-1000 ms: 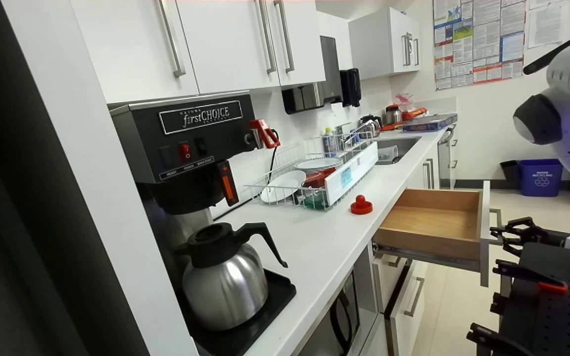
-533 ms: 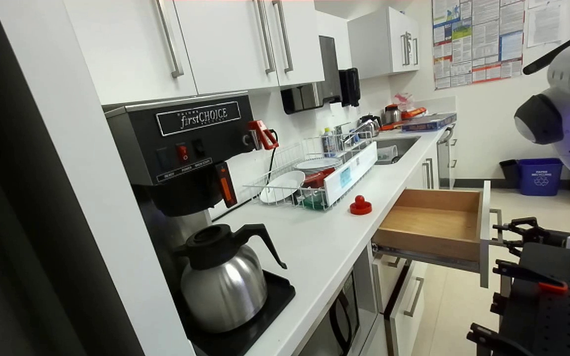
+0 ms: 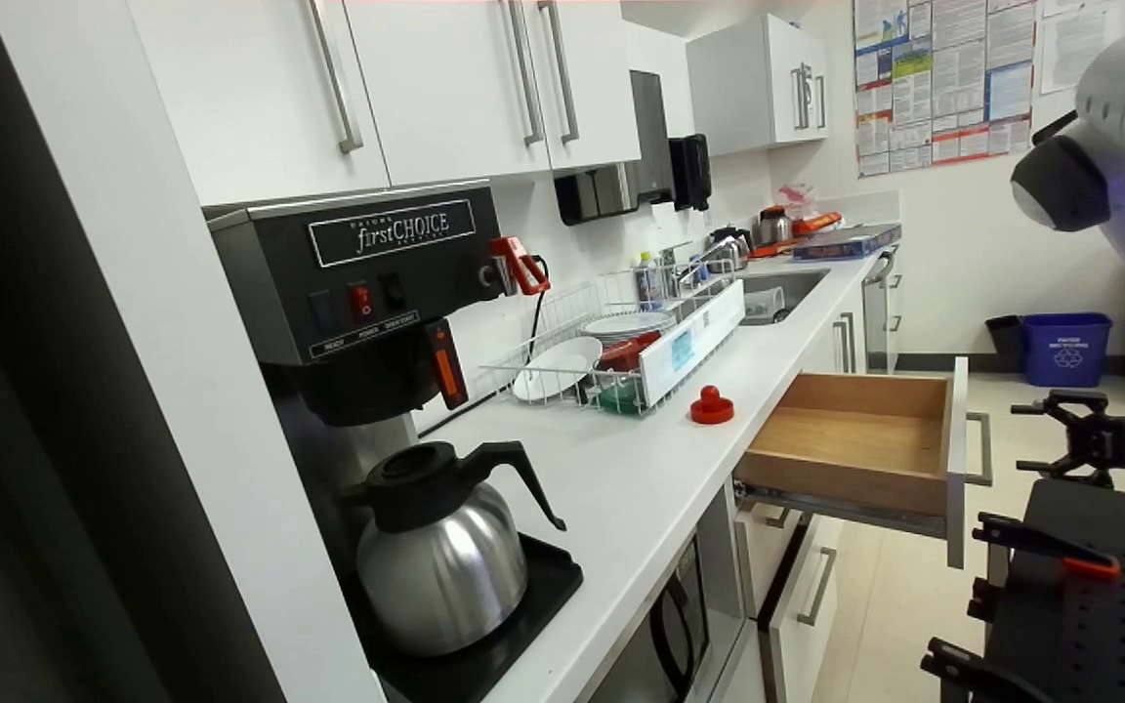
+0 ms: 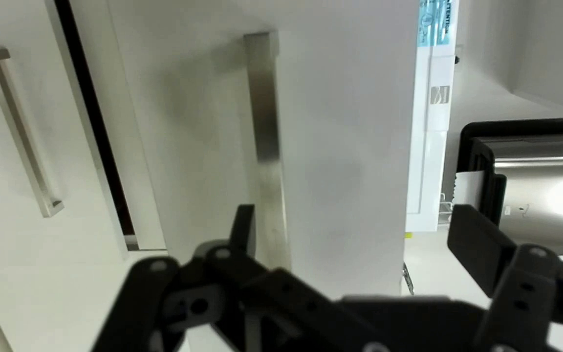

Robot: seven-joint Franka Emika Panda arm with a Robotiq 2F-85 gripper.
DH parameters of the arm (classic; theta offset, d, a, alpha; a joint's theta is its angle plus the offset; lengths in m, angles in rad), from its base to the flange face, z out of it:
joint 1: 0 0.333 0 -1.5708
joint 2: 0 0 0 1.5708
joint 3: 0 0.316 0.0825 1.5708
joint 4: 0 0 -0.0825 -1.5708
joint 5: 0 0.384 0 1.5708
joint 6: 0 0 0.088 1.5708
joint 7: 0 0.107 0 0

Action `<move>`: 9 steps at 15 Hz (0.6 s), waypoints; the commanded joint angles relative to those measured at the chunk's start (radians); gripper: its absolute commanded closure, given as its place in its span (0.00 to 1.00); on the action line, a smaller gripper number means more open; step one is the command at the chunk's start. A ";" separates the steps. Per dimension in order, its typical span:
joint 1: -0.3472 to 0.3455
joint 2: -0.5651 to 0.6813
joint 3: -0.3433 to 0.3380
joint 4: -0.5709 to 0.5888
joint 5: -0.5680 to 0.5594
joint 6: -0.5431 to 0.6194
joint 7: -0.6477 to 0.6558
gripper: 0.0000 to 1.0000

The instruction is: Open the first top drawer

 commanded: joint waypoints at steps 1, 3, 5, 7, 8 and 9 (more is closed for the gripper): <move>0.107 -0.212 -0.086 -0.237 -0.049 0.115 -0.084 0.00; 0.178 -0.307 -0.144 -0.329 -0.056 0.188 -0.104 0.00; 0.273 -0.405 -0.208 -0.422 -0.065 0.276 -0.119 0.00; 0.387 -0.496 -0.268 -0.499 -0.074 0.380 -0.133 0.00; 0.450 -0.543 -0.299 -0.532 -0.078 0.440 -0.134 0.00; 0.514 -0.587 -0.330 -0.557 -0.087 0.498 -0.128 0.00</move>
